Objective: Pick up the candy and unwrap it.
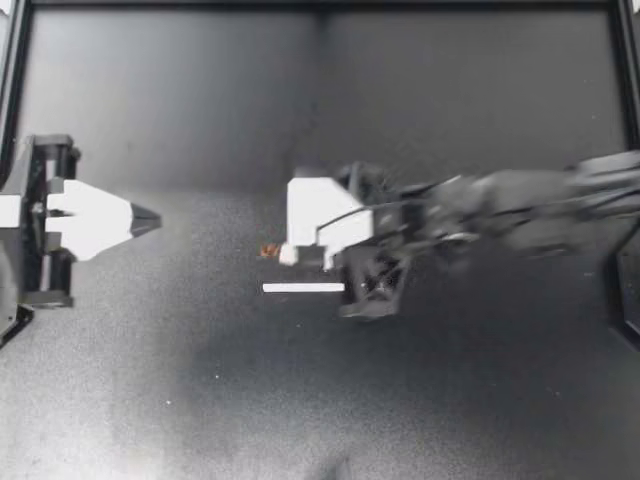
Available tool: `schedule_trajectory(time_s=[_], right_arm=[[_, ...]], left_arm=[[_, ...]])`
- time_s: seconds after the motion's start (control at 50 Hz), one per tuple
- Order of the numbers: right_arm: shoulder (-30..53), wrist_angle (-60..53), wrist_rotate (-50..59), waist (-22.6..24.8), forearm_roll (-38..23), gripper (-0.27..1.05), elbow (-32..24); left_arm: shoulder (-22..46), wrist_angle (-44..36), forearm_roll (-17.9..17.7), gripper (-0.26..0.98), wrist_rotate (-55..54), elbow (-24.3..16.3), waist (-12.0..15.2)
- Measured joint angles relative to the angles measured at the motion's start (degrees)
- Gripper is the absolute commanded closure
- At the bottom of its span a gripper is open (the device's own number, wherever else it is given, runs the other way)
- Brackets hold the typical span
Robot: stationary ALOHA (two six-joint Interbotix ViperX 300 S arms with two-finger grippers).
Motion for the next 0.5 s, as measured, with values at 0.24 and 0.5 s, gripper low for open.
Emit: schedule_trajectory(time_s=[0.24,0.5], right_arm=[[-6.2,4.4,-2.0,0.0,-0.6,0.95,0.1],[-7.8,5.1,-3.8,0.0,-0.8,0.95,-0.8]], left_arm=[[9.1,-7.5,0.0,0.44,0.2,-2.2,0.0],[17.1,-10.6,-0.2,0.15,-0.9,-6.1,0.1]])
